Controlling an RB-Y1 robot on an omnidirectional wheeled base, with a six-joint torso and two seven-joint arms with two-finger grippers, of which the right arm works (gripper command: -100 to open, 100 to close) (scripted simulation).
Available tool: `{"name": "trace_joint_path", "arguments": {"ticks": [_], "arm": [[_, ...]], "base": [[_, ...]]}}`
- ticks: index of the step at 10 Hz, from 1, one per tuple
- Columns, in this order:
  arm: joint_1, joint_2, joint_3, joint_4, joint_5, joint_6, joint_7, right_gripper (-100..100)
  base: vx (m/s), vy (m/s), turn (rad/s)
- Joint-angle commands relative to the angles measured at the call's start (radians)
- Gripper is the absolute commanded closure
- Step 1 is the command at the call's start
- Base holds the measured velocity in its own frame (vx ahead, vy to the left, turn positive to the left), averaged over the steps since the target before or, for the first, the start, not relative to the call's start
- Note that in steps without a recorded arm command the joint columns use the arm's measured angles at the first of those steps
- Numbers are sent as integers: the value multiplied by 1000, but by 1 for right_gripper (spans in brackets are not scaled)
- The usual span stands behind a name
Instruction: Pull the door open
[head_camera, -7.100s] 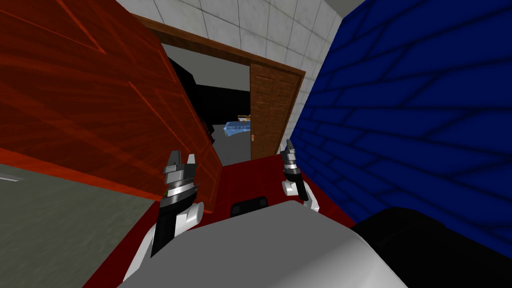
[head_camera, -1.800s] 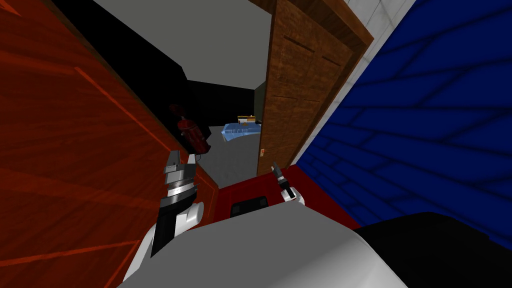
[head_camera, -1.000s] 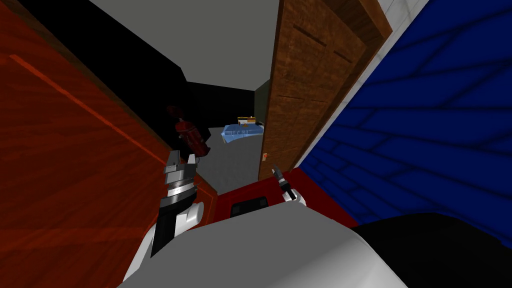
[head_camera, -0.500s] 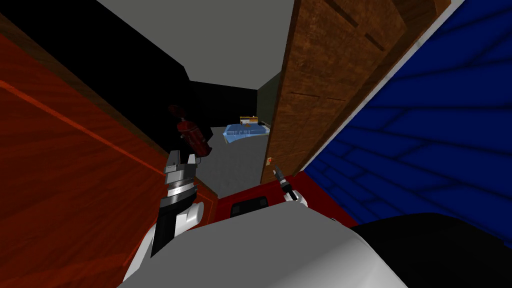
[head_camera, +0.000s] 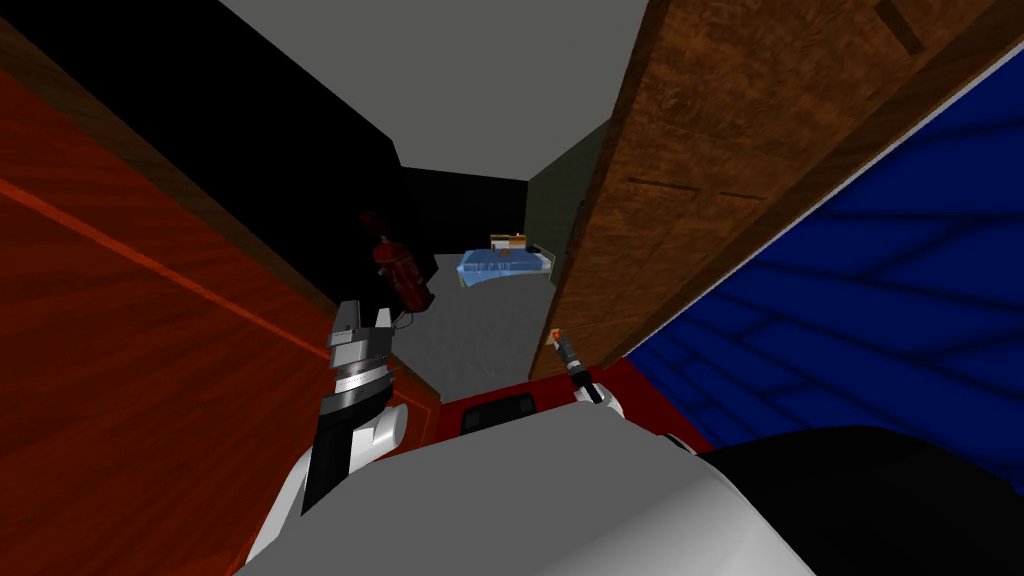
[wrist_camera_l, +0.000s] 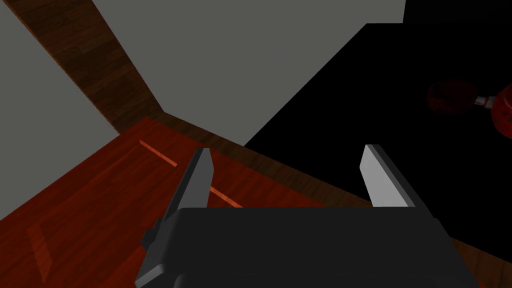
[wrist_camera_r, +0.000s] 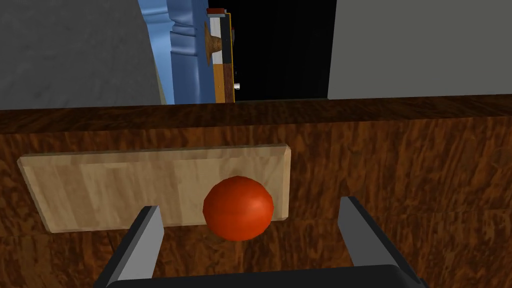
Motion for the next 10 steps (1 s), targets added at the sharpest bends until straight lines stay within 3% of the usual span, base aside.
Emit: {"name": "trace_joint_path", "arguments": {"ticks": [1, 2, 3, 8, 9, 10], "arm": [[-2, -7, -13, 22, -11, -10, 1, -100], [1, -5, -8, 9, -7, -3, 0, -100], [1, -5, -8, 9, -7, -3, 0, 100], [1, -5, -8, 9, -7, -3, 0, 100], [22, -22, 4, 13, 5, -36, -22, 100], [28, -27, 7, 14, 8, -46, -28, 100]], "base": [[198, 51, 111], [69, 15, -27], [-23, 3, -4], [-11, -3, 9], [-118, -42, 125], [-190, -77, 133]]}}
